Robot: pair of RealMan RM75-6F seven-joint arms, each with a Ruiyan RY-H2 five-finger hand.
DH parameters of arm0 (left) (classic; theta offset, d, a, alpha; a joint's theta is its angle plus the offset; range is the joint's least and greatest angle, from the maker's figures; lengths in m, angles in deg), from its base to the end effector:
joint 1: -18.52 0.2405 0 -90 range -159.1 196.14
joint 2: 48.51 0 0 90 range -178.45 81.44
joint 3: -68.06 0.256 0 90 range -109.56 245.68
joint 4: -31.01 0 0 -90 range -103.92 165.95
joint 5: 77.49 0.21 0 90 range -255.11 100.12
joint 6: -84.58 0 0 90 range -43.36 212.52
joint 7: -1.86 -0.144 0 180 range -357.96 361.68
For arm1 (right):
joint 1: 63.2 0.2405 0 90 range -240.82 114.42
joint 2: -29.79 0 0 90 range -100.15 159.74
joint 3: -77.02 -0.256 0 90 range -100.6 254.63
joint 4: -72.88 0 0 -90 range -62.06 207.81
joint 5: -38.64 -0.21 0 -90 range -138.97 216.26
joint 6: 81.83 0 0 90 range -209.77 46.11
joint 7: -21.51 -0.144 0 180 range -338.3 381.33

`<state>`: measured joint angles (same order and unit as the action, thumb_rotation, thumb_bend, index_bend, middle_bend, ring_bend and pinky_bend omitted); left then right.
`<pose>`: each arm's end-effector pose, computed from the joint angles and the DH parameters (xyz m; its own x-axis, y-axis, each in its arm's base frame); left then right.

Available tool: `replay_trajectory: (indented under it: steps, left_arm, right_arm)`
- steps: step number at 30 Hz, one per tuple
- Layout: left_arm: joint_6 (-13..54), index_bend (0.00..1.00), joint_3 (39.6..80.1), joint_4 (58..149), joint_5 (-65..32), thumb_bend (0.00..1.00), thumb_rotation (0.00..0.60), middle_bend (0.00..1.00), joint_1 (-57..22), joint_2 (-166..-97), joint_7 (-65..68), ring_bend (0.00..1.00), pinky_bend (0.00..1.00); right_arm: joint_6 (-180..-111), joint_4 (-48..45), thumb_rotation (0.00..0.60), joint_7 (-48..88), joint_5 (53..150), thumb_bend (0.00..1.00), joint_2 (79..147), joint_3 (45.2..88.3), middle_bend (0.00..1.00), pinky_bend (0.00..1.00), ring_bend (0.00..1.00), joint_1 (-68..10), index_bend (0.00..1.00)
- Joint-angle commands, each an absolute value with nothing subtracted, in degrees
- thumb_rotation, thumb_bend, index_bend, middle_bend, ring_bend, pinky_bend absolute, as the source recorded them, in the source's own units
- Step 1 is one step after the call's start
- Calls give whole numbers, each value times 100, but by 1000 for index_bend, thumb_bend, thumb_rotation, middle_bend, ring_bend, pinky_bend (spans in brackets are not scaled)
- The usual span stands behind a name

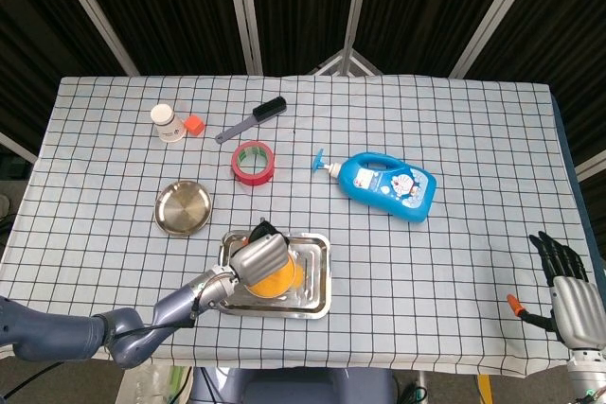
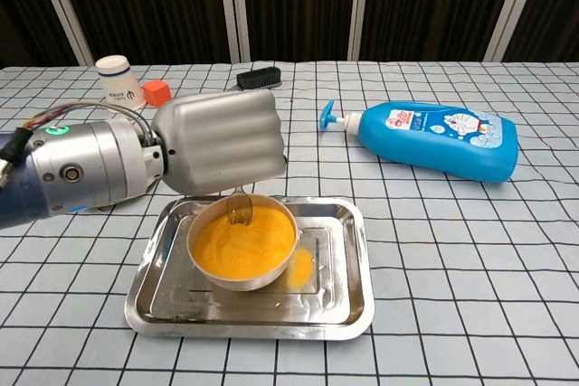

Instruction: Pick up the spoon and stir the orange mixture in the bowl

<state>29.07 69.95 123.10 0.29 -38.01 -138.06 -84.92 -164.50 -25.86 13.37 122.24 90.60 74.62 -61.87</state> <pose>-0.0618 0.2862 -0.0533 0.7378 -0.6718 0.0660 -0.3639 -0.4782 -0.7993 -0.3116 -0.1586 0.1623 0.2014 -0.0653 0.9773 -0.9739 0.0935 0.2070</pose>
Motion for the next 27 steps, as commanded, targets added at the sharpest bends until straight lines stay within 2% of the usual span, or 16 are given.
replay_trajectory:
  steps: [1, 12, 27]
  left_arm:
    - [2924, 771, 6994, 12305, 4, 738, 600, 1000, -3794, -13869, -8506, 1000, 1000]
    - [2866, 771, 6982, 12445, -65, 738, 600, 1000, -3697, -14039, -8345, 1000, 1000]
    - [2758, 773, 7017, 12822, 179, 738, 600, 1000, -3604, -13871, -8092, 1000, 1000]
  right_arm:
    - [-16447, -2583, 600, 1329, 12226, 311, 9059, 7463, 0, 0, 0, -6186, 0]
    - [-16455, -2583, 600, 1340, 12235, 312, 9061, 7465, 0, 0, 0, -6188, 0]
    - [-16455, -2581, 600, 1356, 12236, 312, 9064, 7466, 0, 0, 0, -6186, 0]
